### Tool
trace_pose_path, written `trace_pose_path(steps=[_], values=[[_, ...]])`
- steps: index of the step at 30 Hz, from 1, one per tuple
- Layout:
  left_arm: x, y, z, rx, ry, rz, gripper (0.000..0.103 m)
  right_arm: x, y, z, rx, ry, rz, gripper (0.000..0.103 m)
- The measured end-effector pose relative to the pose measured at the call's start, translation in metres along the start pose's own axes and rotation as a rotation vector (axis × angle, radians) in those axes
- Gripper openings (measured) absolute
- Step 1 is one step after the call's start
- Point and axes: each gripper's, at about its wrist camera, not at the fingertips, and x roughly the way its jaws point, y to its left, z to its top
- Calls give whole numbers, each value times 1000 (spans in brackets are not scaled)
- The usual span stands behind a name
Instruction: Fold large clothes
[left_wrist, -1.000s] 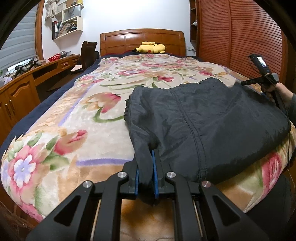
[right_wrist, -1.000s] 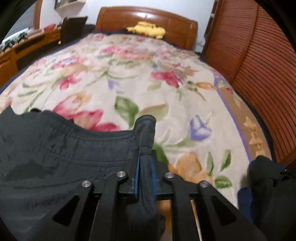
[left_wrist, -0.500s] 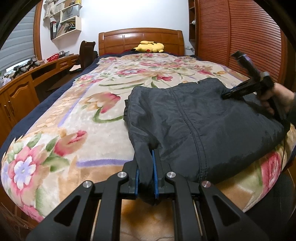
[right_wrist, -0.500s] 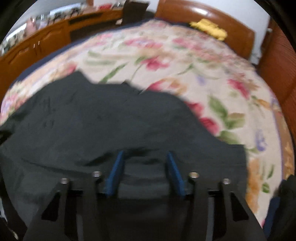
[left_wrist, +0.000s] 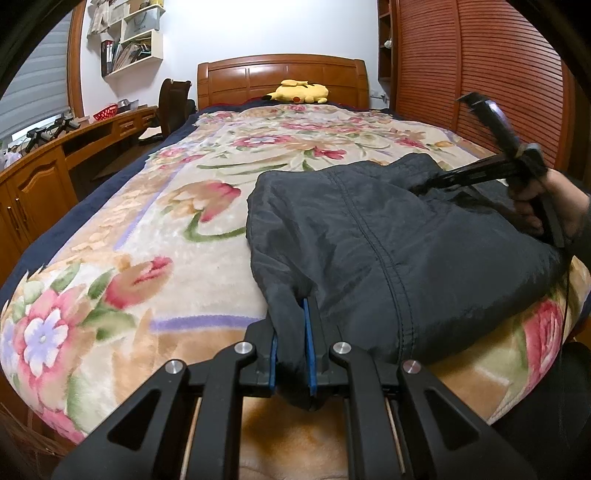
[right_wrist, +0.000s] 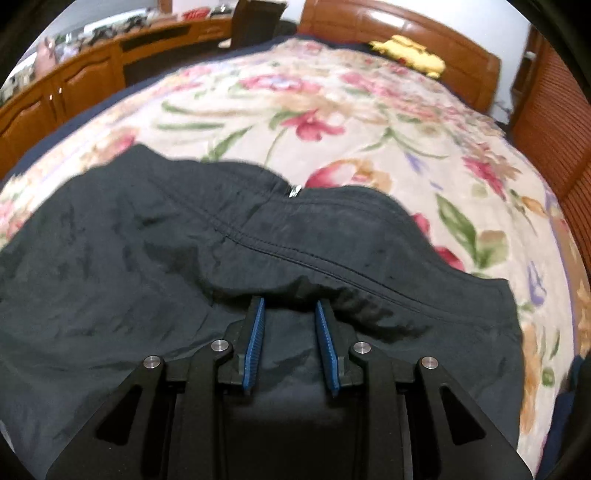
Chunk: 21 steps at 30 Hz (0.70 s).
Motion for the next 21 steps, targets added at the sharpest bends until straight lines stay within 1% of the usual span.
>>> trace_pose_path(steps=[1,3,4,5,6,7,8,11,13,18,21], values=[[0,0,0,1,0,0,9,-11,1,-5,8,-25,-5,38],[0,0,0,2,-1,2,9,-28,4,-13,21,-59,8,41],[1,0,-1,3,0,3,9,-38,6,-18,28,-77,21,45],[1,0,-1,2,0,3,10,-47,9,-23,33,-89,27,51],[1,1,-1,1,-1,4,10,-54,12,-29,35,-104,33,53],[1,0,-1,1,-2,4,10,-63,15,-35,35,-119,40,59],[1,1,-2,-1,-2,3,11,-68,19,-40,34,-125,47,64],[2,2,-3,-7,0,0,12,-84,32,-60,26,-137,63,71],[3,3,-4,-10,2,-4,13,-91,39,-73,25,-141,65,72],[4,8,-5,-22,9,-29,16,-108,52,-104,28,-152,35,72],[6,13,-5,-30,12,-33,24,-114,56,-115,38,-148,20,72]])
